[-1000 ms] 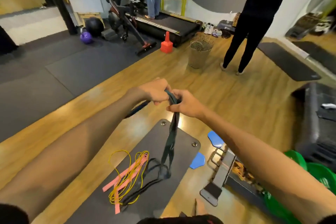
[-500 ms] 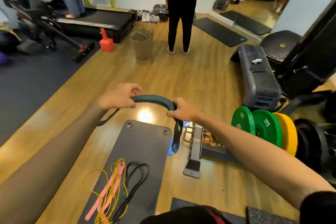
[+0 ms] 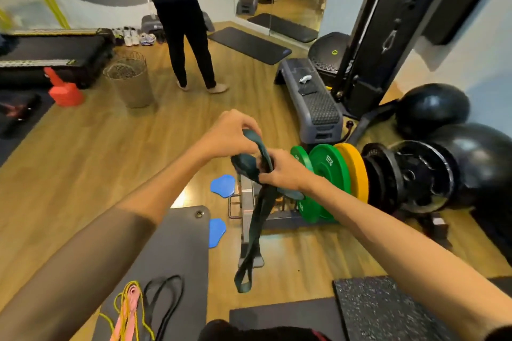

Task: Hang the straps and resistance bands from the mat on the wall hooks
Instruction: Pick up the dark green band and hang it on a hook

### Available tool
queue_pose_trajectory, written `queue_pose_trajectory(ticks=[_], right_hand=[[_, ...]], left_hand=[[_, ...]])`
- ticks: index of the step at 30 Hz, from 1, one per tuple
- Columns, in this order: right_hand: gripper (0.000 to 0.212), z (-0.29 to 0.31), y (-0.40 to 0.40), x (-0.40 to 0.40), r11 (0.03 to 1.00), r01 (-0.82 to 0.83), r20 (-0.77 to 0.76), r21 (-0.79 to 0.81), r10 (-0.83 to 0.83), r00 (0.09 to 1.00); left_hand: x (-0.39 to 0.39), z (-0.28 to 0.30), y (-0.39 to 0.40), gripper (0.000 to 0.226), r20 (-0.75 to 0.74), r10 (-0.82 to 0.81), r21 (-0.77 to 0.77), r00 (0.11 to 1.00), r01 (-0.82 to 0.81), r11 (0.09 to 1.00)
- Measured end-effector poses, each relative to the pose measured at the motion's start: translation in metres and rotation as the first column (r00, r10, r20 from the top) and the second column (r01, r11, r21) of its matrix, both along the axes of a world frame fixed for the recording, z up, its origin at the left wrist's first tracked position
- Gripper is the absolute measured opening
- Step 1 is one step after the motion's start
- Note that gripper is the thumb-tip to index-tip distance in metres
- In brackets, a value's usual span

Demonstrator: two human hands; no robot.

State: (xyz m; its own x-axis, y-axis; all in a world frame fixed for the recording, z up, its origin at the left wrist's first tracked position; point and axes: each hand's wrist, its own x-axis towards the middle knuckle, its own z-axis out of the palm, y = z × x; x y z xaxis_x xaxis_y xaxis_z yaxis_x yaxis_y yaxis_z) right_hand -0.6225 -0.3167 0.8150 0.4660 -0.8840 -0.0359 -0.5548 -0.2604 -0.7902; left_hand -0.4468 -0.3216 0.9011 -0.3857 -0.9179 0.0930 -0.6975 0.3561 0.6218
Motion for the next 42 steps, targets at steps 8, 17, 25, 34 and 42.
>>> queue_pose_trajectory(ticks=[8, 17, 25, 34, 42], right_hand=[[0.006, -0.031, 0.003, -0.109, 0.978, 0.21, -0.097, 0.003, -0.209, 0.973], [0.008, -0.025, -0.02, -0.161, 0.93, 0.304, -0.017, 0.205, -0.307, 0.952], [0.021, -0.007, -0.041, -0.225, 0.877, 0.432, -0.186, 0.208, -0.398, 0.898], [0.043, -0.011, -0.023, -0.278, 0.786, 0.583, 0.155, 0.206, -0.614, 0.774], [0.031, 0.002, -0.018, -0.359, 0.783, 0.501, 0.427, 0.369, -0.622, 0.656]], left_hand=[[-0.075, 0.006, -0.035, 0.019, 0.153, -0.176, 0.07, 0.972, 0.167, 0.983], [-0.14, 0.002, -0.108, 0.018, 0.065, -0.379, 0.203, 0.923, 0.36, 0.911], [-0.218, 0.022, -0.155, 0.014, -0.056, -0.432, 0.104, 0.9, 0.436, 0.894], [-0.321, 0.02, -0.16, 0.017, -0.146, -0.59, 0.178, 0.794, 0.608, 0.774], [-0.429, 0.035, -0.168, 0.016, -0.17, -0.674, 0.134, 0.719, 0.695, 0.707]])
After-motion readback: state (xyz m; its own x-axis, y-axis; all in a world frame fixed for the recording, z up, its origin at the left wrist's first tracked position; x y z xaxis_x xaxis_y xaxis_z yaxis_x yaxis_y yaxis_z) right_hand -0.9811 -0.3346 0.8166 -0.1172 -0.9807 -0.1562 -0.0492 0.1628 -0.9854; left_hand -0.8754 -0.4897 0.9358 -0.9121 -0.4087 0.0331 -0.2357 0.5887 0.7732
